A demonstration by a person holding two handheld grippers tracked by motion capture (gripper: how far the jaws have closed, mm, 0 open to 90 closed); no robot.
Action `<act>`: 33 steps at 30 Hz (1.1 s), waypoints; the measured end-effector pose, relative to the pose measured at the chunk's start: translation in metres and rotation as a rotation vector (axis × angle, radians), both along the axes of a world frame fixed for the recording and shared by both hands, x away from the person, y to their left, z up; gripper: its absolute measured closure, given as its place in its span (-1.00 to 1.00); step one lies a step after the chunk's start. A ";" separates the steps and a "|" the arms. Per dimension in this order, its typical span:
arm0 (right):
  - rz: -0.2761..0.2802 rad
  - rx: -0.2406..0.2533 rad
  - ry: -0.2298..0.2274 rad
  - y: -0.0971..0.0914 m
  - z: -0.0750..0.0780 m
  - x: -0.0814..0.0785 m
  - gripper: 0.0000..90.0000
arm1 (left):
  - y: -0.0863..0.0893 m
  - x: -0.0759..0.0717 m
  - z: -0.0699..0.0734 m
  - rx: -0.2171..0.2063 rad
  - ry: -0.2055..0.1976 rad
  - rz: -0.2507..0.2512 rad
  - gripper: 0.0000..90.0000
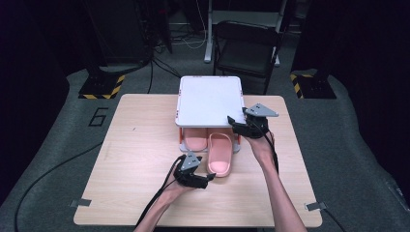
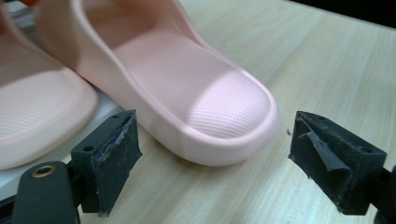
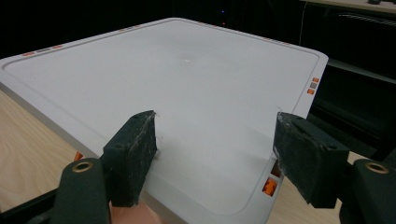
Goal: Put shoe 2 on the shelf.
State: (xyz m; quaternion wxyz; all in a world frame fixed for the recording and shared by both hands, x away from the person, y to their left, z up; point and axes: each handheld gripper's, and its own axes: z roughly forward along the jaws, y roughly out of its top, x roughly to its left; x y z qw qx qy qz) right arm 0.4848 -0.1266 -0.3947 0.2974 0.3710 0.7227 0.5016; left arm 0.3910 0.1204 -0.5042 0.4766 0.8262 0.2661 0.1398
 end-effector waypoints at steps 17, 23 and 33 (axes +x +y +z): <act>-0.001 -0.001 0.006 -0.001 0.000 0.000 -0.34 | -0.025 0.031 -0.011 0.101 -0.103 0.225 -0.47; -0.002 0.005 0.015 -0.002 0.000 0.000 -0.34 | -0.031 0.049 -0.011 0.072 -0.102 0.292 -0.38; 0.008 0.012 0.013 -0.003 0.000 0.001 -0.34 | -0.033 0.067 -0.006 0.015 -0.083 0.377 -0.32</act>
